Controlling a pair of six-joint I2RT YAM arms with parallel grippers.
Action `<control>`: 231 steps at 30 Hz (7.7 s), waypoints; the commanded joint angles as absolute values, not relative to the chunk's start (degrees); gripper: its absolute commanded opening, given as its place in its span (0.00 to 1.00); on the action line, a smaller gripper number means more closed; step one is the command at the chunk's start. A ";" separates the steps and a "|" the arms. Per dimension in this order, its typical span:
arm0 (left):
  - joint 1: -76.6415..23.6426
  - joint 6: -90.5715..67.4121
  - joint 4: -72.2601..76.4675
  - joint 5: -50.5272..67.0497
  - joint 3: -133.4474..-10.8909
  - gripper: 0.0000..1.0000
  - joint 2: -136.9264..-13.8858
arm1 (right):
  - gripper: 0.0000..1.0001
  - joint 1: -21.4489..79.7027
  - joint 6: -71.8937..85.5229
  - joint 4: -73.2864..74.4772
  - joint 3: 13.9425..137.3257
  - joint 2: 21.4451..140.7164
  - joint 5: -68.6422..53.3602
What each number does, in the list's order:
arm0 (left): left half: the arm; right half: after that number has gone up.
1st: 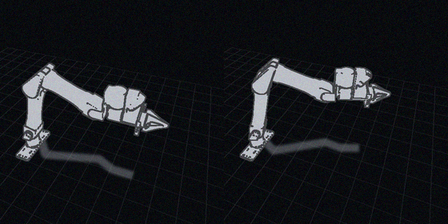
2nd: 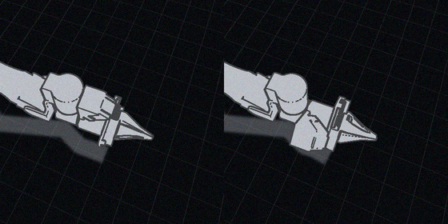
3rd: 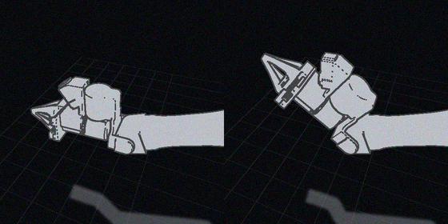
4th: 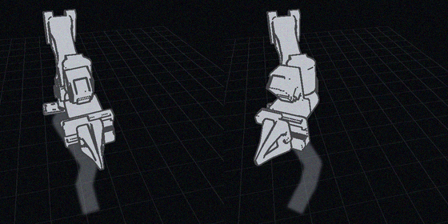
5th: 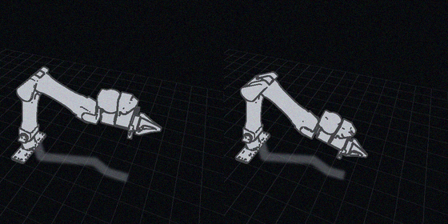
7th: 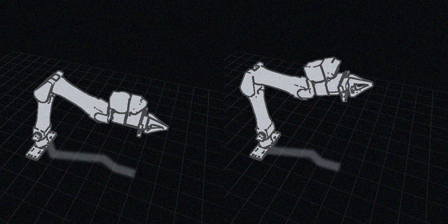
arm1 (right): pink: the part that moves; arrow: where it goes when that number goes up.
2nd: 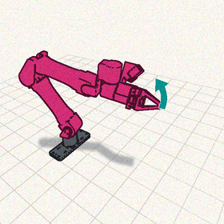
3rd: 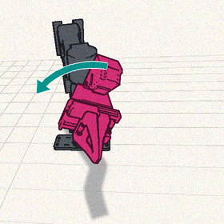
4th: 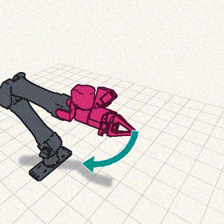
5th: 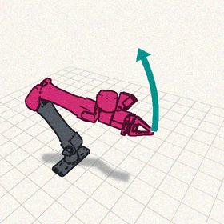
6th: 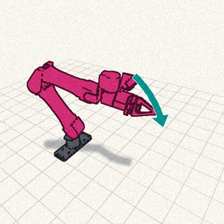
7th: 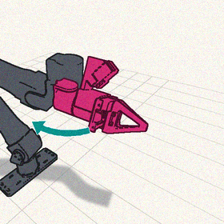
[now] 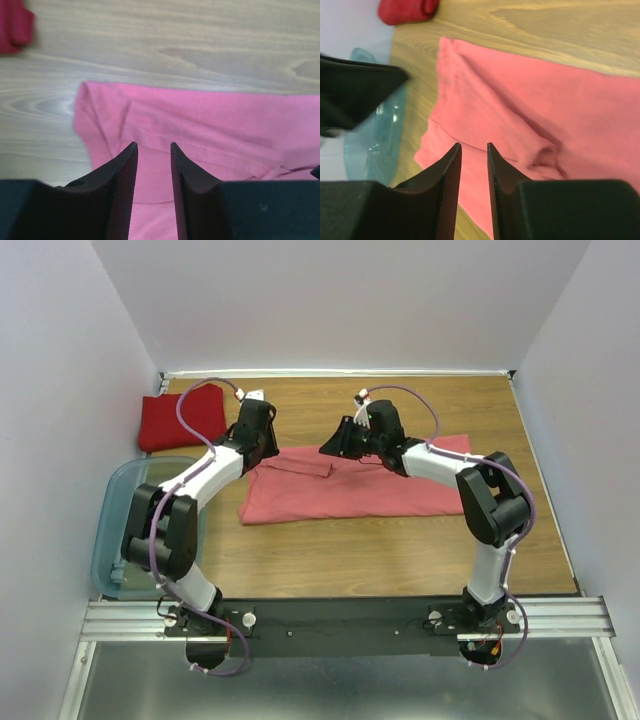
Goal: Fold and stack the t-shirts
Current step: Fold the tshirt
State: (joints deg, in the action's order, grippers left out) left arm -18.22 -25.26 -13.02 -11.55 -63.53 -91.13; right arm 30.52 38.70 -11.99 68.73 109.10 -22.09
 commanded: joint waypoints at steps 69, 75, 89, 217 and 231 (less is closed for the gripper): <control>-17.31 -13.18 2.11 -20.57 -29.00 0.96 -24.78 | 0.61 21.36 19.09 4.48 104.46 129.96 -16.27; -17.23 -13.62 1.58 -21.18 -29.35 0.96 -24.87 | 0.59 19.70 18.28 4.66 79.09 110.50 -5.30; -17.05 -14.41 1.06 -19.51 -29.27 0.96 -23.29 | 0.37 6.69 22.85 11.77 46.06 84.73 4.74; -47.55 -47.72 -30.24 -1.06 -33.75 0.84 -62.23 | 0.52 36.56 47.02 32.35 30.50 60.38 -11.08; -48.08 -48.08 -31.20 -1.05 -33.49 0.76 -63.19 | 0.41 36.56 47.72 24.96 23.12 64.95 -13.19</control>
State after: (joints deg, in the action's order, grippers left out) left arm -47.46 -47.13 -29.93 0.45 -34.17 -62.65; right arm 36.62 47.66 26.06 25.21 63.96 -13.67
